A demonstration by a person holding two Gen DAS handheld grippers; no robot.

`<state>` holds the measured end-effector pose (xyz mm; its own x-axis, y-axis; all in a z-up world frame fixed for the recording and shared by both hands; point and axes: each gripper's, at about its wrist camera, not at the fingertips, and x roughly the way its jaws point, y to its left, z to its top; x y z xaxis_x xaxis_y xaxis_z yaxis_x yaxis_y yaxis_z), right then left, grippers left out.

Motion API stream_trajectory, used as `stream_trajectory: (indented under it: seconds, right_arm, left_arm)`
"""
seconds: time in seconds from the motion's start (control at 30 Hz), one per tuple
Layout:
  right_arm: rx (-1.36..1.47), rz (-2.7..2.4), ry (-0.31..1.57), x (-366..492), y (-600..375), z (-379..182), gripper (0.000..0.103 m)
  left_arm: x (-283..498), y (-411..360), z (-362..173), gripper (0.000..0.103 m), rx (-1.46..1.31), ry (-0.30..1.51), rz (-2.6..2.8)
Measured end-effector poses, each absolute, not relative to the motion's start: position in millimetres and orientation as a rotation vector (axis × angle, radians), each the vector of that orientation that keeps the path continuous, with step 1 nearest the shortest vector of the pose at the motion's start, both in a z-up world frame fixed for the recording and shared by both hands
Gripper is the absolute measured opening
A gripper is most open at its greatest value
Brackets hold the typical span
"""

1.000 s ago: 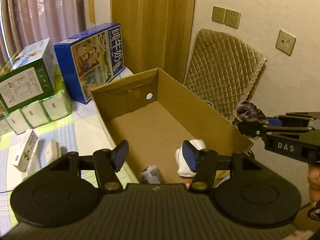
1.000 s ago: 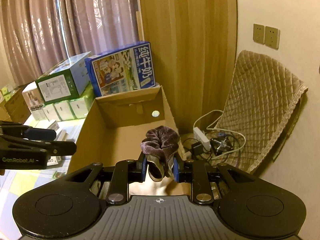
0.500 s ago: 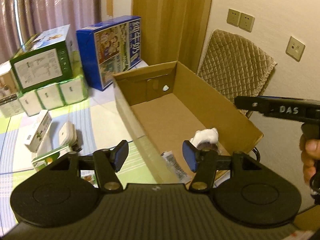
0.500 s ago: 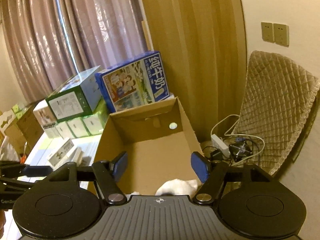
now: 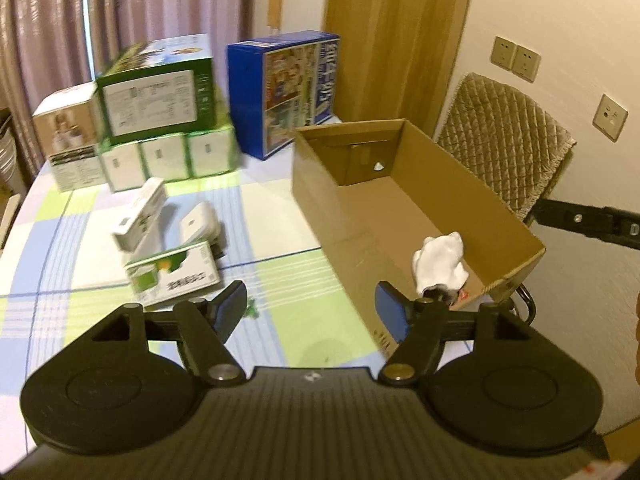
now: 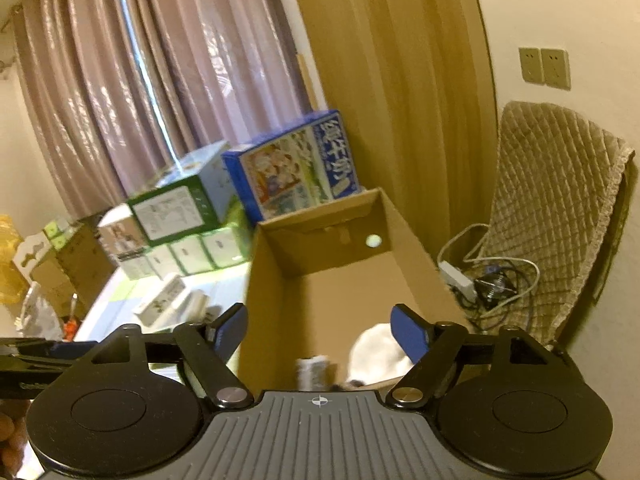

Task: Organize objects
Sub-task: 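Move both tools back toward the green-wrapped candy on the table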

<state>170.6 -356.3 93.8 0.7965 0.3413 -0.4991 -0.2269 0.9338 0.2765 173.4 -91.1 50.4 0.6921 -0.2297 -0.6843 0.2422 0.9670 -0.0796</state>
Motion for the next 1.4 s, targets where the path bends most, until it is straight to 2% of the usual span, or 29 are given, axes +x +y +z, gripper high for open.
stream_trajectory:
  seconds: [0.13, 0.2, 0.37, 0.43, 0.6, 0.73, 1.4]
  right_arm:
    - [0.224, 0.336, 0.555, 154.0, -337.3, 99.2, 0.086]
    - [0.218, 0.347, 0.546, 145.1, -326.7, 100.0, 0.094]
    - [0.176, 0.406, 0.552, 129.8, -296.9, 98.4, 0.101]
    - [0.154, 0.426, 0.555, 124.2, -285.1, 96.4, 0.101]
    - [0.131, 0.462, 0.583, 113.5, -261.6, 85.1, 0.101]
    - [0.117, 0.479, 0.6, 107.1, -249.8, 77.2, 0.101]
    - [0.022, 0.549, 0.605, 86.4, -198.9, 71.0, 0.101]
  left_arm:
    - [154.6, -65.6, 52.1, 0.074, -0.003, 0.764, -0.22]
    - [145.4, -50.7, 52.8, 0.077, -0.011, 0.762, -0.197]
    - [124.8, -11.6, 51.8, 0.081, -0.015, 0.765, -0.126]
    - [118.4, 2.7, 50.9, 0.088, -0.015, 0.764, -0.098]
    - [106.9, 26.3, 50.9, 0.092, -0.004, 0.766, -0.055]
    - [100.5, 36.2, 50.6, 0.101, -0.012, 0.759, -0.046]
    - [83.3, 66.8, 53.0, 0.102, -0.032, 0.746, 0.01]
